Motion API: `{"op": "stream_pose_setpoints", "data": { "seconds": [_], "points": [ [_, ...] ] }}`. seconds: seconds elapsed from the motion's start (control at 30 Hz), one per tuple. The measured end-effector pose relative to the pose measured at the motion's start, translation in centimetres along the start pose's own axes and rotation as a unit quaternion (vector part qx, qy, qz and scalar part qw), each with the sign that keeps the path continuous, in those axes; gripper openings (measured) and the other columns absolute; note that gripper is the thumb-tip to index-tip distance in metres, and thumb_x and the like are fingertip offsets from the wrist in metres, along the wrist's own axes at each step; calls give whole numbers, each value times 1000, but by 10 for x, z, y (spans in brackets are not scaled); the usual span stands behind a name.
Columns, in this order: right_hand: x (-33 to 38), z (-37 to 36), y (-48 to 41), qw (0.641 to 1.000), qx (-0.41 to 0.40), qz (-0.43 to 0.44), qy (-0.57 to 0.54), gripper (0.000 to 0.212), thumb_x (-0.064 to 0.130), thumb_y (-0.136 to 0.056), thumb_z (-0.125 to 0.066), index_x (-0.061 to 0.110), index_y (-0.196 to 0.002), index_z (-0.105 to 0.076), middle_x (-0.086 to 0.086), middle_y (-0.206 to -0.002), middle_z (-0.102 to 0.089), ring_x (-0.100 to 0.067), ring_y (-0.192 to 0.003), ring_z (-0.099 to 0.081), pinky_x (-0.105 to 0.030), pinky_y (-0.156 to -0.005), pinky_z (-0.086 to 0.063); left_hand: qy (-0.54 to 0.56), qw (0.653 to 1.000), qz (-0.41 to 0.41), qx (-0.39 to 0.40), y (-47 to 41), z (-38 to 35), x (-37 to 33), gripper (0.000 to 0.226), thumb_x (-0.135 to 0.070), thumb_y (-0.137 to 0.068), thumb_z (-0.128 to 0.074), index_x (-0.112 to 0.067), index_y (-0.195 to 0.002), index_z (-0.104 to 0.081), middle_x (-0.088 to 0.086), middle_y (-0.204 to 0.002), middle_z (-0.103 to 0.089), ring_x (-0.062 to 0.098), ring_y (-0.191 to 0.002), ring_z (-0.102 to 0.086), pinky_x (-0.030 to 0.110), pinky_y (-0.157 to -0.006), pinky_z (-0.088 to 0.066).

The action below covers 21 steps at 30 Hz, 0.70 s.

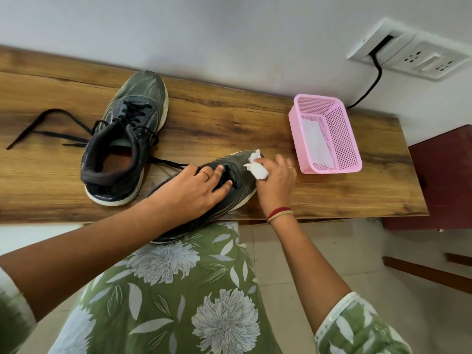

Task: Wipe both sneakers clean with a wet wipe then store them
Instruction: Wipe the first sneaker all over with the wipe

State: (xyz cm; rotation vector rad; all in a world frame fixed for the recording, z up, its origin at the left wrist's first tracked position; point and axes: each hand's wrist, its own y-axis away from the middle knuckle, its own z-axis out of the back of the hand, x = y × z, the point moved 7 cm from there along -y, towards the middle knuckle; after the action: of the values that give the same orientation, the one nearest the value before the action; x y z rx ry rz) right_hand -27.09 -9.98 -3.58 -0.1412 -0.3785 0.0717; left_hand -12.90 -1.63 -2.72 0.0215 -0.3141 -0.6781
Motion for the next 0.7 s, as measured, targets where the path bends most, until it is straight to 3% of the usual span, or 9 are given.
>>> {"op": "stream_pose_setpoints", "data": {
  "seconds": [0.1,0.2,0.27,0.33,0.47,0.6,0.7],
  "points": [
    [23,-9,20,993,38,110,-11,23,3,-74,-68,15,-93,-73,-6,-80,-56,-25,-78,-49,-28,-65,-27,6,1000,-6,-11,-1,0,3,57,-12,-89,-17,-12,-135,-50,25,-129,-55,31,-97,-61,35,-65,-46],
    [18,7,-1,976,6,189,111,31,-3,-68,-70,19,-90,-74,-4,-76,-55,-27,-73,-51,-31,-63,-33,-2,999,-15,-31,-1,7,-1,59,-13,-90,-14,-11,-146,-31,27,-142,-41,33,-112,-54,36,-74,-45],
    [10,19,-18,976,-28,157,146,34,-5,-63,-74,19,-88,-74,-5,-75,-55,-30,-72,-53,-33,-62,-36,16,1000,-12,-1,1,6,-3,61,-12,-89,-8,-10,-150,-17,28,-148,-28,34,-121,-47,37,-81,-44],
    [16,15,-14,983,-23,134,121,36,-8,-61,-74,16,-87,-74,-7,-76,-56,-31,-72,-53,-32,-61,-36,18,1000,-4,1,1,7,1,61,-14,-90,-11,-12,-148,-26,26,-145,-36,32,-117,-52,35,-77,-44],
    [33,-4,19,970,23,224,92,34,-9,-64,-73,14,-88,-73,-4,-76,-54,-25,-72,-52,-28,-60,-32,10,1000,-18,-10,-1,1,2,58,-13,-90,-15,-17,-140,-44,23,-137,-49,30,-107,-58,34,-70,-46],
    [13,14,-8,972,-27,183,147,30,0,-70,-74,22,-90,-74,-4,-77,-55,-28,-74,-53,-31,-63,-33,26,999,-22,-6,0,0,1,60,-14,-91,-11,-13,-150,-17,24,-149,-31,33,-122,-47,36,-82,-46],
    [6,12,-12,985,3,105,137,32,1,-73,-70,19,-99,-72,-7,-89,-58,-30,-85,-53,-35,-70,-38,29,999,-27,17,-1,-1,7,58,-15,-94,-14,-18,-152,-7,22,-153,-22,32,-127,-42,37,-90,-43]
  ]
}}
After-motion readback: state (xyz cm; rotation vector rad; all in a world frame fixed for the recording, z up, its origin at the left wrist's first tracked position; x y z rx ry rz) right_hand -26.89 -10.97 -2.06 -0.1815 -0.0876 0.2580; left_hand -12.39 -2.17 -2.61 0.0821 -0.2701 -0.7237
